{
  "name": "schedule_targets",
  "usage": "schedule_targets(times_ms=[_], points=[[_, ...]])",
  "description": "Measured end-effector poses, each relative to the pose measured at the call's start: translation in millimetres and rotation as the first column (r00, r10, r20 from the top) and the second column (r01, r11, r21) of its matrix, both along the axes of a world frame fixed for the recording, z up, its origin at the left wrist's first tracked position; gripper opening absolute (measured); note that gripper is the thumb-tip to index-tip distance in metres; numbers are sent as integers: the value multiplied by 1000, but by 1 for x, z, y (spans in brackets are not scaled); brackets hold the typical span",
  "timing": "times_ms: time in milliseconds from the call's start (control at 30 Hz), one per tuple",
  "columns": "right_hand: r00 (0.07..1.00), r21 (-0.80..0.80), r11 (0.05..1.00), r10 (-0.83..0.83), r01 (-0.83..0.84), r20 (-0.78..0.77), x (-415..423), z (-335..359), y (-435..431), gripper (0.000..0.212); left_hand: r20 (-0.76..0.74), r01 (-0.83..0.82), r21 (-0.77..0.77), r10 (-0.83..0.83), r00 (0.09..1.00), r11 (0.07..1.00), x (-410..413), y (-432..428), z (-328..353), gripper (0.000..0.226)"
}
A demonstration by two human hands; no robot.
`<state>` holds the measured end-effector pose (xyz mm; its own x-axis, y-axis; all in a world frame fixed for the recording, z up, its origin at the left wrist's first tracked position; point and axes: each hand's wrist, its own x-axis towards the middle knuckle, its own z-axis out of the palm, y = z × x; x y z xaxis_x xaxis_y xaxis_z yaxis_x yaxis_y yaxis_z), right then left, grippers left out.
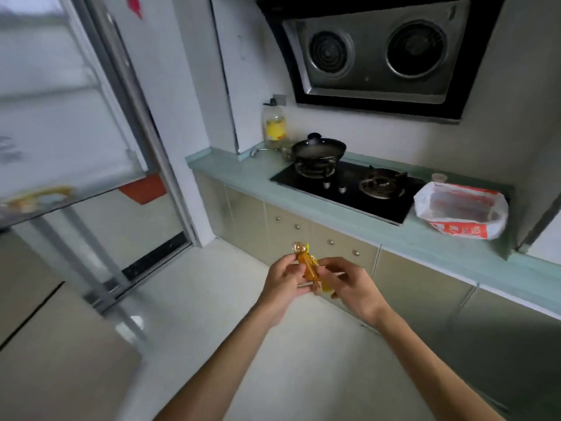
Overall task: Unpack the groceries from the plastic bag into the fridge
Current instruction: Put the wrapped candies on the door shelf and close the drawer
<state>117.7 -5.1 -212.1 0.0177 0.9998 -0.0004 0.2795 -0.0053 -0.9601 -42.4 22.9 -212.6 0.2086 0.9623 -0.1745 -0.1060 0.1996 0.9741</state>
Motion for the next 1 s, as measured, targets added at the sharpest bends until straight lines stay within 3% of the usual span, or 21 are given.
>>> schedule_targets(times_ms=[467, 800, 1000], points=[[944, -5, 949, 312, -314, -112, -353, 18, 90, 11, 13, -351, -66, 353, 936, 934, -364, 25, 32, 19], [833, -95, 870, 425, -484, -353, -510, 35, 173, 21, -140, -517, -19, 509, 849, 856, -508, 93, 58, 28], [772, -40, 837, 483, -545, -413, -581, 47, 266, 20, -203, -573, 69, 574, 793, 817, -572, 180, 79, 27]])
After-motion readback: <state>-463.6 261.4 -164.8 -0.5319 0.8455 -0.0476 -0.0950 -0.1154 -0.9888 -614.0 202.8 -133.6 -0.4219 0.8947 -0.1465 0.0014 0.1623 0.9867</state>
